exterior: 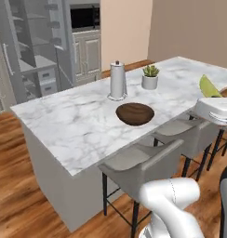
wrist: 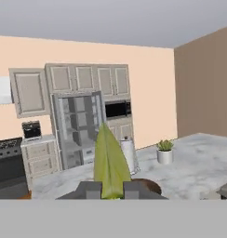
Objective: There is a bowl on the dining counter. Grab a lemon wedge from the fridge and place it in the bowl. Then get the liquor bottle and glass cup from the cabinet and place them next to the bowl.
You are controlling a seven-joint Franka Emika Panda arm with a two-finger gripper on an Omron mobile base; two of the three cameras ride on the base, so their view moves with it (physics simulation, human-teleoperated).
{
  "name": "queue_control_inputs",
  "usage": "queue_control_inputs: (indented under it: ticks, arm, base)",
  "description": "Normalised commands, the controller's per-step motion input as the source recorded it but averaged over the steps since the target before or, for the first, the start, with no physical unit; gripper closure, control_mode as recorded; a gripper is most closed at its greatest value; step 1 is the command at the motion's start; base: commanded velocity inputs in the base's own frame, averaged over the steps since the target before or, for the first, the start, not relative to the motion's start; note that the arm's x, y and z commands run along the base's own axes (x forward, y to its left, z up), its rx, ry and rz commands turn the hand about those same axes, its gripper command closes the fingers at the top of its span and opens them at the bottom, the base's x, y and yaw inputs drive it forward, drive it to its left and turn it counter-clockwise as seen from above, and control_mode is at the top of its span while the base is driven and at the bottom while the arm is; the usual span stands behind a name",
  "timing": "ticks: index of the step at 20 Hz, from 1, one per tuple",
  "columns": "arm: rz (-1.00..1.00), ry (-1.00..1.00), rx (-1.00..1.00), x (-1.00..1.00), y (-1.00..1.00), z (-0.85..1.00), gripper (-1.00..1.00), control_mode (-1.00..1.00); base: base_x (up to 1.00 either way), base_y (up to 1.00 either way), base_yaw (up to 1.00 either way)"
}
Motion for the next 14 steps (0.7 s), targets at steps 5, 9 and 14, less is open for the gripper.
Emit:
queue_control_inputs:
  ticks: [5, 9, 14]
  arm:
    - [0.0, 0.0, 0.0, 0.0, 0.0, 0.0, 1.0, 1.0]
    - [0.0, 0.0, 0.0, 0.0, 0.0, 0.0, 1.0, 1.0]
    - [0.0, 0.0, 0.0, 0.0, 0.0, 0.0, 1.0, 1.0]
  base:
    - [0.28, -0.82, 0.47]
    - [0.29, -0.81, 0.47]
    - [0.41, -0.73, 0.48]
